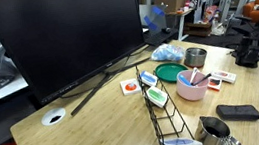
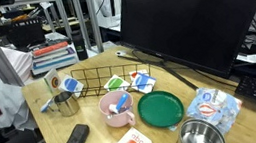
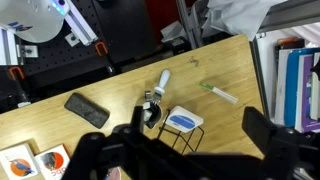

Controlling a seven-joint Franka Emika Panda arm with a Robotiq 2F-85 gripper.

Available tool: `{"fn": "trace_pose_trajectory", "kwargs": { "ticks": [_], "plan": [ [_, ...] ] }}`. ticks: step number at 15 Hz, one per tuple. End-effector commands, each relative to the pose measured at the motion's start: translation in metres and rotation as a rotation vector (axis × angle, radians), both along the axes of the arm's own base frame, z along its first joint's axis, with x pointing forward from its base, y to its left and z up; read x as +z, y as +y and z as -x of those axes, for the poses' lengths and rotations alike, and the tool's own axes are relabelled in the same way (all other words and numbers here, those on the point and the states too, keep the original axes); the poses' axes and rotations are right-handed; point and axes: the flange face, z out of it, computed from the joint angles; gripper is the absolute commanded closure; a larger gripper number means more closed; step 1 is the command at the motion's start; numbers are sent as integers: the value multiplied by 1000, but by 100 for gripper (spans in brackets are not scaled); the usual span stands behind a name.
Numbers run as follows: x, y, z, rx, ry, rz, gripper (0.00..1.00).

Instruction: Pick up the folk from the table and put it in the silver cup.

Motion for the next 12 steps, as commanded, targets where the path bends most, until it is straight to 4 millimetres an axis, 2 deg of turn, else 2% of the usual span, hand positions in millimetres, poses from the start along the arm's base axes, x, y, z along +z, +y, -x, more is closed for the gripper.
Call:
{"fn": "trace_pose_trajectory", "kwargs": {
  "ticks": [1,3,6,7,8,12],
  "plan": [
    [1,0,0,0,1,0,0],
    [-10,3,3,-11,26,-15,0],
    [-40,10,10,-14,87,-11,0],
    [-31,9,7,4,72,2,0],
    [-38,10,8,5,82,10,0],
    [-35,11,8,6,74,8,0]
  ]
}}
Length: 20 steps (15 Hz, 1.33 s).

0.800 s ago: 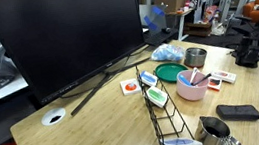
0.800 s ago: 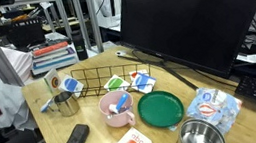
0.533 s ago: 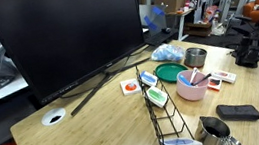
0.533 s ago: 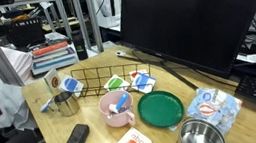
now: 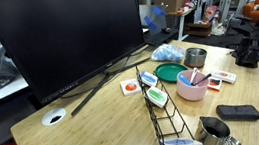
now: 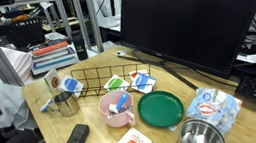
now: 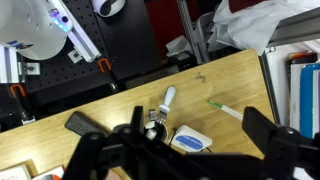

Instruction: Pick up the folk from the table and put it in the silver cup.

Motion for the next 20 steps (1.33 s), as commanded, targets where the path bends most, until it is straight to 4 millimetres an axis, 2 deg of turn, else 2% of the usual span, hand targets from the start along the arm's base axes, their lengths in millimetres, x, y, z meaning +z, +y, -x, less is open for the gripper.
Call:
{"fn": "trace_pose_trajectory", "kwargs": {
  "ticks": [1,2,5,11,14,15,16,20],
  "plan": [
    [0,0,0,0,1,0,0],
    [0,0,0,0,1,0,0],
    [-24,3,-5,-39,40,9,0],
    [-112,25,5,-166,148,36,0],
    [-150,43,15,-151,241,44,0],
    [-140,34,16,-144,206,64,0],
    [-146,37,18,-133,220,72,0],
    [-142,35,16,-139,212,63,0]
  ]
}}
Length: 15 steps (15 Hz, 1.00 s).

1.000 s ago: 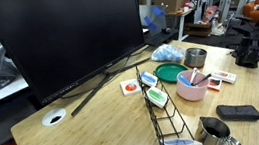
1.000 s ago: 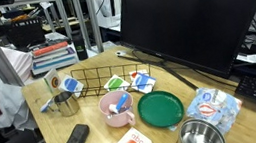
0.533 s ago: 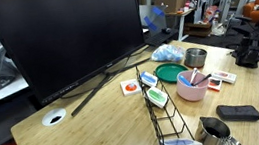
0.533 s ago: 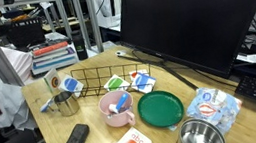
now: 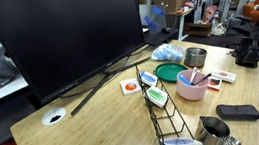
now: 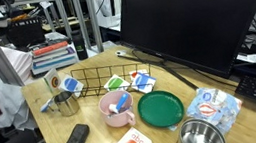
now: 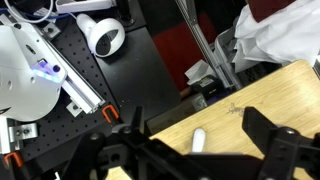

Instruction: Pick up the folk from the table and put it in the silver cup.

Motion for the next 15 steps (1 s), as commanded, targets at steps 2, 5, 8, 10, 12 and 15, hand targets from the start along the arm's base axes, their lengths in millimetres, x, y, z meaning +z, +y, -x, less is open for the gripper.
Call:
{"fn": "trace_pose_trajectory", "kwargs": {
  "ticks": [2,5,8,10,12,15],
  "plan": [
    [1,0,0,0,1,0,0],
    [-21,5,-1,-29,-3,-6,0],
    [-56,14,3,-38,15,21,0],
    [-77,25,9,-56,18,43,0],
    [-96,33,9,-91,14,68,0],
    [-127,37,4,-182,28,94,0]
  ]
}}
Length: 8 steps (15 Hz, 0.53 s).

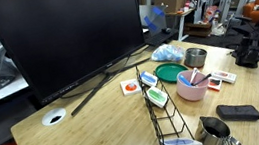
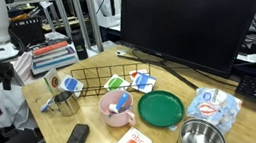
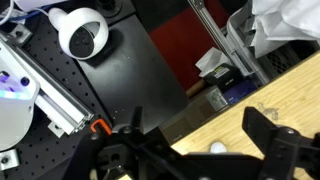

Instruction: Pick up the folk from the table and put it in the silver cup.

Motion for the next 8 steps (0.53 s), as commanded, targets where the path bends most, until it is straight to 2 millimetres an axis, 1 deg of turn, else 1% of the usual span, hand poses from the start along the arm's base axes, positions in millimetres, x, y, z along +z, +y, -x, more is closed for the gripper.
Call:
{"fn": "trace_pose_trajectory", "kwargs": {
  "ticks": [1,3,4,8],
  "plan": [
    [-8,1,-2,-27,1,8,0],
    [-24,1,-5,-54,15,19,0],
    [-27,1,-5,-57,21,20,0],
    [-25,3,-6,-61,19,19,0]
  ]
}}
